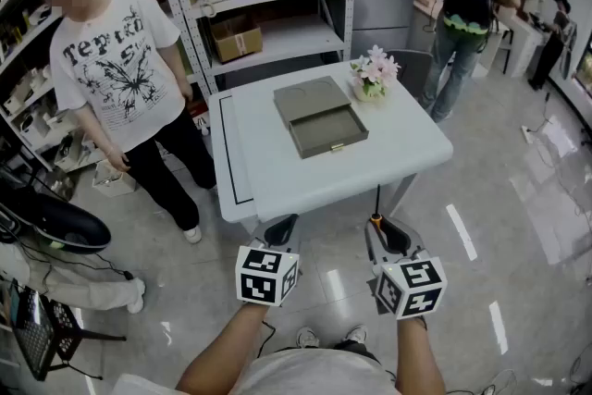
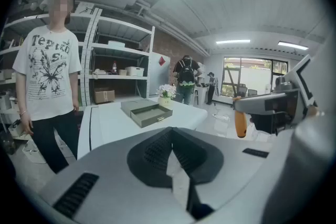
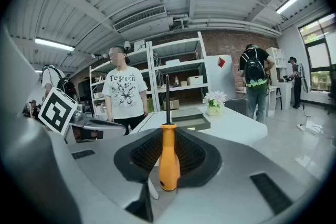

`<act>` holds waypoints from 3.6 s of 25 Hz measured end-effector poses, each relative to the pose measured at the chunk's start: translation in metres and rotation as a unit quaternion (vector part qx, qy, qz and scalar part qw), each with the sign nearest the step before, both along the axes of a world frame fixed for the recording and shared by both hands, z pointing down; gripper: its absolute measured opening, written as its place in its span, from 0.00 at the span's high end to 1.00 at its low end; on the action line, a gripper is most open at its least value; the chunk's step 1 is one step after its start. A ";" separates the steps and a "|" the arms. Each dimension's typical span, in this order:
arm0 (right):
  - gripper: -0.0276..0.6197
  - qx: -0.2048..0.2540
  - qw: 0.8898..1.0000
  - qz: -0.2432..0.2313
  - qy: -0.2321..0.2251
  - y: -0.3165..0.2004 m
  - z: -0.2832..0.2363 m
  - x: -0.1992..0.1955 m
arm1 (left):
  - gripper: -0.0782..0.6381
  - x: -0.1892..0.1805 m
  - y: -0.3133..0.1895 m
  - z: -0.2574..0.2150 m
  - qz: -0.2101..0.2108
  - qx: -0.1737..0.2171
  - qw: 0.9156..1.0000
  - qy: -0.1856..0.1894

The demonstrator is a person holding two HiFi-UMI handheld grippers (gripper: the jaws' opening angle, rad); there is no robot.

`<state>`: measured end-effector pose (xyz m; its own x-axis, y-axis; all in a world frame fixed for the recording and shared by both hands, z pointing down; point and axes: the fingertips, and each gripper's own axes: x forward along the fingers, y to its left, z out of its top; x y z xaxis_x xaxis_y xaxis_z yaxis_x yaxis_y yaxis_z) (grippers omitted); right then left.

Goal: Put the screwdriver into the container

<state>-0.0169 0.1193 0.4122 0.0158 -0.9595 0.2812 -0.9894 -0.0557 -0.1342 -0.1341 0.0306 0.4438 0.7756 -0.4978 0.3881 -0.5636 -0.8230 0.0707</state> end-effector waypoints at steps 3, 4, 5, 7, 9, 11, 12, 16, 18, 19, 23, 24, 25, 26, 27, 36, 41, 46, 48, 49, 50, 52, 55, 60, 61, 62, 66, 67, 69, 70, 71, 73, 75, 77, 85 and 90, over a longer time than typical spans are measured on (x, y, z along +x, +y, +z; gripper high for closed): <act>0.84 0.001 1.000 0.004 -0.004 -0.004 0.002 -0.006 | 0.88 -0.004 -0.003 0.001 0.005 -0.001 1.000 0.002; 0.84 0.000 1.000 0.005 -0.005 -0.005 0.003 -0.008 | 0.88 -0.004 -0.005 0.002 0.007 -0.001 1.000 0.002; 0.84 -0.001 1.000 0.006 -0.004 -0.007 0.005 -0.009 | 0.88 -0.005 -0.007 0.003 0.008 -0.001 1.000 0.002; 0.84 -0.003 1.000 0.007 -0.004 -0.011 0.008 -0.010 | 0.88 -0.005 -0.012 0.005 0.010 -0.001 1.000 0.002; 0.84 -0.004 1.000 0.008 -0.005 -0.014 0.009 -0.010 | 0.88 -0.005 -0.016 0.006 0.010 -0.002 1.000 0.002; 0.84 -0.004 1.000 0.008 -0.005 -0.019 0.009 -0.009 | 0.88 -0.004 -0.021 0.005 0.011 -0.004 1.000 0.003; 0.84 -0.004 1.000 0.008 -0.005 -0.022 0.009 -0.008 | 0.88 -0.003 -0.024 0.005 0.010 -0.004 1.000 0.004; 0.84 0.000 1.000 0.003 -0.005 -0.035 0.010 0.001 | 0.89 0.007 -0.036 0.006 0.007 -0.003 1.000 0.005; 0.84 0.001 1.000 -0.003 -0.005 -0.043 0.010 0.008 | 0.88 0.013 -0.043 0.006 0.002 -0.002 1.000 0.005; 0.84 0.001 1.000 -0.005 -0.005 -0.048 0.011 0.013 | 0.88 0.016 -0.047 0.006 0.000 -0.002 1.000 0.004; 0.84 0.002 1.000 -0.012 -0.008 -0.070 0.012 0.036 | 0.88 0.035 -0.068 0.008 -0.010 -0.004 1.000 0.003; 0.84 0.002 1.000 -0.016 -0.009 -0.077 0.013 0.043 | 0.89 0.041 -0.074 0.008 -0.015 -0.004 1.000 0.001; 0.84 0.001 1.000 -0.022 -0.010 -0.085 0.013 0.049 | 0.88 0.046 -0.081 0.008 -0.020 -0.006 1.000 0.000; 0.84 0.000 1.000 -0.028 -0.011 -0.092 0.013 0.055 | 0.88 0.052 -0.087 0.008 -0.027 -0.007 1.000 0.000; 0.84 -0.002 0.999 -0.035 -0.012 -0.099 0.012 0.062 | 0.88 0.058 -0.093 0.007 -0.032 -0.009 0.999 -0.001; 0.84 -0.011 0.997 -0.077 -0.022 -0.146 0.014 0.122 | 0.88 0.114 -0.131 0.004 -0.070 -0.014 0.997 -0.013; 0.84 -0.010 0.994 -0.101 -0.029 -0.162 0.017 0.148 | 0.88 0.139 -0.142 0.006 -0.088 -0.013 0.996 -0.024; 0.84 -0.009 0.992 -0.123 -0.033 -0.177 0.020 0.171 | 0.89 0.157 -0.154 0.009 -0.110 -0.011 0.993 -0.032; 0.84 -0.010 0.991 -0.133 -0.033 -0.183 0.022 0.179 | 0.88 0.163 -0.158 0.011 -0.121 -0.012 0.992 -0.034; 0.84 -0.010 0.990 -0.138 -0.033 -0.186 0.023 0.183 | 0.88 0.165 -0.160 0.011 -0.126 -0.012 0.991 -0.035; 0.84 -0.011 0.989 -0.142 -0.033 -0.188 0.024 0.187 | 0.88 0.167 -0.162 0.012 -0.130 -0.012 0.991 -0.036; 0.84 -0.013 0.988 -0.150 -0.034 -0.194 0.026 0.192 | 0.88 0.170 -0.164 0.013 -0.138 -0.012 0.990 -0.038; 0.84 -0.015 0.986 -0.165 -0.034 -0.203 0.028 0.195 | 0.89 0.170 -0.170 0.014 -0.152 -0.013 0.987 -0.042; 0.84 -0.022 0.982 -0.186 -0.030 -0.221 0.033 0.196 | 0.88 0.166 -0.180 0.016 -0.171 -0.014 0.984 -0.045; 0.84 -0.023 0.981 -0.190 -0.028 -0.225 0.035 0.196 | 0.89 0.164 -0.182 0.017 -0.174 -0.015 0.984 -0.045; 0.84 -0.025 0.980 -0.194 -0.025 -0.229 0.036 0.195 | 0.88 0.162 -0.186 0.019 -0.178 -0.016 0.983 -0.044; 0.84 -0.032 0.977 -0.212 -0.007 -0.248 0.040 0.189 | 0.88 0.154 -0.201 0.026 -0.190 -0.021 0.981 -0.040; 0.84 -0.034 0.976 -0.217 0.000 -0.253 0.041 0.188 | 0.88 0.153 -0.205 0.028 -0.192 -0.023 0.980 -0.039; 0.84 -0.039 0.973 -0.227 0.014 -0.263 0.043 0.185 | 0.88 0.152 -0.214 0.032 -0.193 -0.026 0.980 -0.036; 0.84 -0.043 0.972 -0.232 0.021 -0.269 0.045 0.183 | 0.88 0.151 -0.219 0.034 -0.194 -0.027 0.980 -0.035; 0.84 -0.047 0.970 -0.237 0.028 -0.275 0.046 0.181 | 0.88 0.150 -0.224 0.036 -0.194 -0.029 0.980 -0.035; 0.84 -0.057 0.966 -0.247 0.041 -0.288 0.048 0.177 | 0.88 0.147 -0.235 0.039 -0.193 -0.033 0.980 -0.034; 0.84 -0.069 0.962 -0.259 0.057 -0.301 0.051 0.172 | 0.88 0.142 -0.246 0.042 -0.193 -0.037 0.980 -0.036; 0.84 -0.082 0.956 -0.272 0.075 -0.313 0.055 0.168 | 0.88 0.137 -0.257 0.047 -0.194 -0.042 0.979 -0.036; 0.84 -0.131 0.928 -0.323 0.130 -0.356 0.079 0.154 | 0.88 0.119 -0.296 0.066 -0.198 -0.062 0.978 -0.035; 0.84 -0.168 0.899 -0.365 0.173 -0.371 0.101 0.140 | 0.88 0.118 -0.314 0.077 -0.190 -0.074 0.978 -0.032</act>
